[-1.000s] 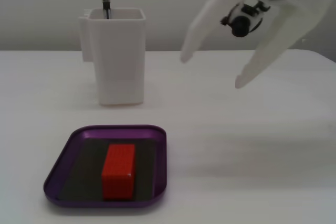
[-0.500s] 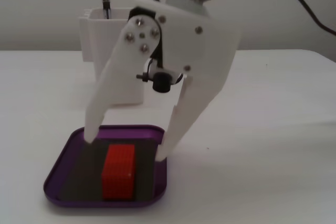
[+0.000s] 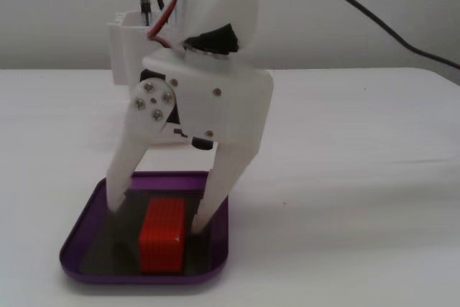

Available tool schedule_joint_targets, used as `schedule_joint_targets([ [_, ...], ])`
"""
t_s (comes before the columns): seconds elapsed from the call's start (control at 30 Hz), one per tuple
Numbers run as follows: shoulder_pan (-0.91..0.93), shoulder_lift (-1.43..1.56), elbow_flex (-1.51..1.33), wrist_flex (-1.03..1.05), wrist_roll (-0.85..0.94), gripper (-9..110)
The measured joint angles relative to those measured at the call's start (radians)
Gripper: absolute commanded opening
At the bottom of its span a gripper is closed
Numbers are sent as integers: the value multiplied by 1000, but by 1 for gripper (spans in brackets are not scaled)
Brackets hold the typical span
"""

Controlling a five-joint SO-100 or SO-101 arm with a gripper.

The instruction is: Remove the cube from the box.

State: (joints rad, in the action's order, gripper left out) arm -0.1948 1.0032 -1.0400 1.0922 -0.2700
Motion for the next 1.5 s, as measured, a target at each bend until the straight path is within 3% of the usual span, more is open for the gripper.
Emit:
schedule_joint_targets([
  [0.3, 2, -3, 0, 0, 0, 0],
  [0.6, -6, -6, 71, 37, 3, 0],
  [0.87, -5, 158, 344, 293, 5, -1],
  [1.07, -3, 308, 410, 486, 120, -1],
  [1.23, 74, 334, 403, 575, 206, -1],
  [1.5, 147, 353, 84, 575, 293, -1],
])
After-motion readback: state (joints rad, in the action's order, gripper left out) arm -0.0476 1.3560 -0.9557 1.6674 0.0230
